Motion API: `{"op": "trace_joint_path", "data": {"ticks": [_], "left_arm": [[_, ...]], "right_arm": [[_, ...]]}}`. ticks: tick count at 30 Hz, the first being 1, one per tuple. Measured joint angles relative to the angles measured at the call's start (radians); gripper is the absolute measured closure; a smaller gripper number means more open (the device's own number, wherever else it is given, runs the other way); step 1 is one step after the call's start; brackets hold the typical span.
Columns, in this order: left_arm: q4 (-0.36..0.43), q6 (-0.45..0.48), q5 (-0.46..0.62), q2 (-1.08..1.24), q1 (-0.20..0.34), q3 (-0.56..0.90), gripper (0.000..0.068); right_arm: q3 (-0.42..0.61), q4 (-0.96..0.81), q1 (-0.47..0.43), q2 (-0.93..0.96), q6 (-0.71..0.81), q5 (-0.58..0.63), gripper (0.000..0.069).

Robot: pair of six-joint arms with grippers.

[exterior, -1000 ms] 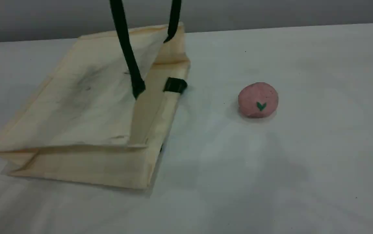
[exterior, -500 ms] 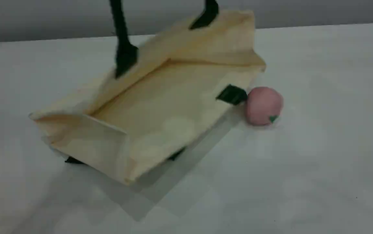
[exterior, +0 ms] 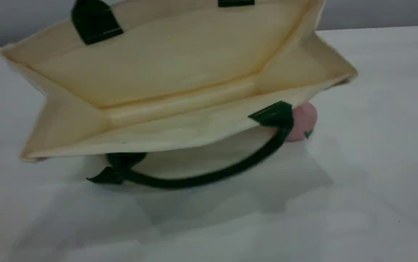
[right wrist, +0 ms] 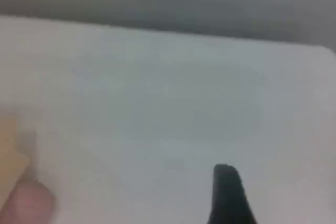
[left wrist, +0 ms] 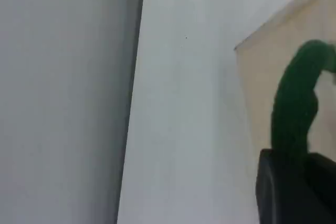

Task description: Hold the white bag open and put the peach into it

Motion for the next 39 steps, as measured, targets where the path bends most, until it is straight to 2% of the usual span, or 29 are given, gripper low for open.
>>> {"op": "trace_joint_path", "data": {"ticks": [5, 13, 21, 34, 39], "left_arm": [[0.011, 0.005, -0.003, 0.0, 0.001, 0.0, 0.0587], [0.073, -0.026, -0.004, 0.0, 0.001, 0.0, 0.0587], [0.074, -0.026, -0.004, 0.0, 0.001, 0.0, 0.0587], [0.07, -0.026, -0.003, 0.0, 0.001, 0.0, 0.0587], [0.07, -0.026, -0.003, 0.0, 0.001, 0.0, 0.0587]], "right_arm": [[0.0, 0.011, 0.032, 0.067, 0.0, 0.0, 0.0307], [0.0, 0.012, 0.166, 0.19, -0.003, -0.023, 0.0307], [0.0, 0.009, 0.272, 0.343, -0.033, -0.053, 0.0307], [0.0, 0.002, 0.42, 0.48, -0.281, -0.154, 0.0306], [0.0, 0.002, 0.446, 0.549, -0.329, -0.181, 0.026]]}}
